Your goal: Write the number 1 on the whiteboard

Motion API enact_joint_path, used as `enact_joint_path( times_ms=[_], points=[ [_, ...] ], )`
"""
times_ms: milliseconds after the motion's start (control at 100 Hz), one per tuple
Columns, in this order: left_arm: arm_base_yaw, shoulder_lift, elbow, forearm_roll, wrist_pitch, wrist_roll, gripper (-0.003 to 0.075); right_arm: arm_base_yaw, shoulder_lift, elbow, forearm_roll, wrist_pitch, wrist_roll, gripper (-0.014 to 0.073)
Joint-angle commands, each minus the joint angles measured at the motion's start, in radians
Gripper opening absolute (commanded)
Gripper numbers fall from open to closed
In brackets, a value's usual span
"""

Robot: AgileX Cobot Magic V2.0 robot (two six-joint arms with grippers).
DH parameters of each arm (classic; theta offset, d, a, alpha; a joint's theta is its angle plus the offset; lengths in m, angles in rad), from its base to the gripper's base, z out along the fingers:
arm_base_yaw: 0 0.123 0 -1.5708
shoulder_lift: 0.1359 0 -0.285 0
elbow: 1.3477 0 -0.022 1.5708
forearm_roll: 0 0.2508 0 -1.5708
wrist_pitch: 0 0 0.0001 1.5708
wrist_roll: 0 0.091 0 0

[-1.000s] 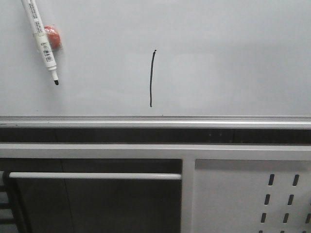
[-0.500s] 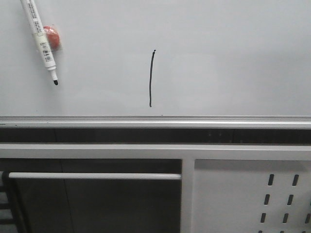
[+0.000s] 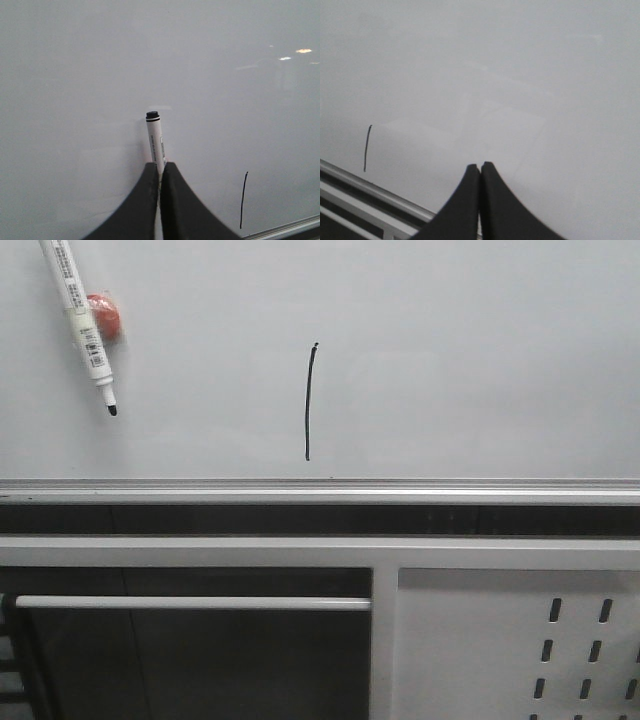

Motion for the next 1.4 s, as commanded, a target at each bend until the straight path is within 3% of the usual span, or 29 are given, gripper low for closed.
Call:
enact_joint_path(
  times_ms=[0,410,1120,1220,1390],
  points=[
    [-0.001,0.009,0.019,-0.008,-0.053,-0.009,-0.0018,-0.038,-0.007,-0.025,-0.006,-0.077,0.003,-0.0048],
    [-0.001,0.009,0.019,-0.008,-0.061,-0.009,-0.0018,-0.065,-0.011,-0.025,0.024,0.102,0.003,-0.0050],
    [-0.001,0.009,0.019,-0.007,-0.057,-0.002,-0.0018,-0.065,-0.011,-0.025,0.024,0.102,0.003,-0.0050],
    [0.001,0.009,0.021,-0.015,-0.066,0.181,-0.0018,-0.065,-0.011,-0.025,0.024,0.102,0.003,-0.0050],
    [0.070,-0.018,0.021,-0.073,-0.098,0.170,-0.0018,-0.065,-0.011,-0.025,0.024,0.102,0.003,-0.0050]
  ],
)
